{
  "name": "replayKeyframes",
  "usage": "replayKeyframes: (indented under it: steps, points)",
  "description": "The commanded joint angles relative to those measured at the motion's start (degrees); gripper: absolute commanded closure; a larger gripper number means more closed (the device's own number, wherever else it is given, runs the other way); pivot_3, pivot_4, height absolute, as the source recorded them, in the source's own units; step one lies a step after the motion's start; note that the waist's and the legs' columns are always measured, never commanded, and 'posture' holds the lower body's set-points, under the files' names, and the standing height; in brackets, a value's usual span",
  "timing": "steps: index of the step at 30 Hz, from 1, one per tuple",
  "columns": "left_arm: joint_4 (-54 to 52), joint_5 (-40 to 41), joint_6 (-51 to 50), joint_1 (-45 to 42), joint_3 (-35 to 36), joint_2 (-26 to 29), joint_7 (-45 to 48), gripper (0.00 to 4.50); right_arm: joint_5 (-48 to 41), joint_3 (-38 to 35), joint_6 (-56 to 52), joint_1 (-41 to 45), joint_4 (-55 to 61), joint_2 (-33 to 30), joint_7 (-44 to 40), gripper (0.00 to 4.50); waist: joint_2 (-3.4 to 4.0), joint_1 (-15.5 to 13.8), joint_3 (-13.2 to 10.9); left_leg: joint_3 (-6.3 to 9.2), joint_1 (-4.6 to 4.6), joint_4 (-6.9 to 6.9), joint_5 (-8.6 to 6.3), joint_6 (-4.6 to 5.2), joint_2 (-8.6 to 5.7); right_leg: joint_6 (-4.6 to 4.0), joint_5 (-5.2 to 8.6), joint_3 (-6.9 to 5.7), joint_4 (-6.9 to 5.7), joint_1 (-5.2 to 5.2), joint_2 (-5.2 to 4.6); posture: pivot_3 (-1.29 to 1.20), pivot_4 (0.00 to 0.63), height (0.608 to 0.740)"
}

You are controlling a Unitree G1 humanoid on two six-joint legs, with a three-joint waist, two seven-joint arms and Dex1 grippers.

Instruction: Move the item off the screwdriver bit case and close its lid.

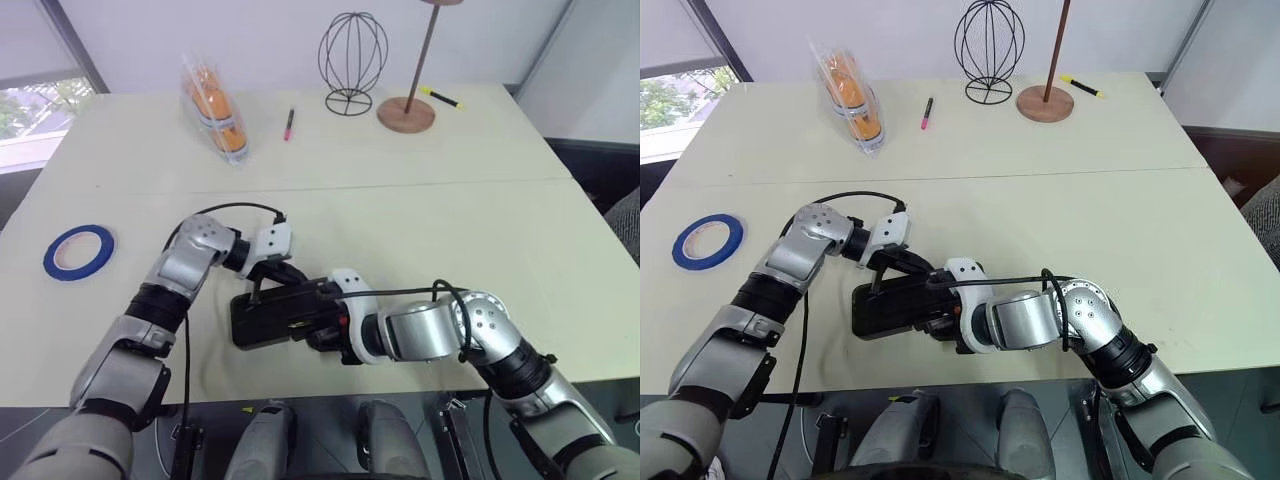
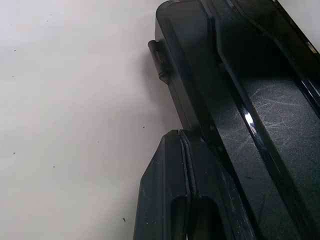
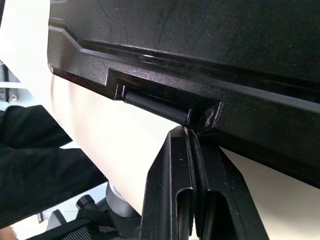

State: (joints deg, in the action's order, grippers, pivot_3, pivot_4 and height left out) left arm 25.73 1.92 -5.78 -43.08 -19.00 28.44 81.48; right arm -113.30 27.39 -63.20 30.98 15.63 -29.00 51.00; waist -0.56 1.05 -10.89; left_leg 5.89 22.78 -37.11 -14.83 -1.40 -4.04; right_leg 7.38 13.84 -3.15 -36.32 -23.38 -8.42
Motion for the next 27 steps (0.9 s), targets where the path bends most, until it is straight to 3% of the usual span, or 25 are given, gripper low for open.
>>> replayKeyframes:
  steps: [1, 9, 27]
  points:
    - [-2.55, 0.32, 0.21, 1.99, -2.63, -1.18, 2.36, 4.5, 2.53, -2.35, 2.96, 4.13, 2.34, 0.18, -0.32, 4.43, 0.0, 0.04, 0.0, 0.0, 0.0, 0.0, 0.0, 0.0, 0.0, 0.0, 0.0, 0.0, 0.0, 0.0, 0.0, 0.0, 0.15, 0.74]
    - [-2.98, 0.31, -0.4, 2.34, -2.84, -1.6, 2.46, 4.5, 13.73, -1.34, -0.29, 7.93, 5.86, 0.17, -6.74, 4.43, 0.0, 0.05, 0.0, 0.01, 0.0, 0.0, 0.0, 0.0, 0.02, 0.0, 0.0, 0.0, 0.0, -0.02, 0.05, 0.0, 0.15, 0.74]
    - [-5.16, 0.47, -2.05, 3.46, -3.17, -1.37, 3.17, 4.5, 31.13, -1.67, -5.3, 8.04, 9.63, 3.84, -16.24, 4.43, -0.02, -0.16, 0.05, 0.02, 0.04, 0.01, -0.04, 0.06, 0.02, 0.0, 0.0, -0.01, 0.07, -0.01, 0.07, 0.0, 0.15, 0.74]
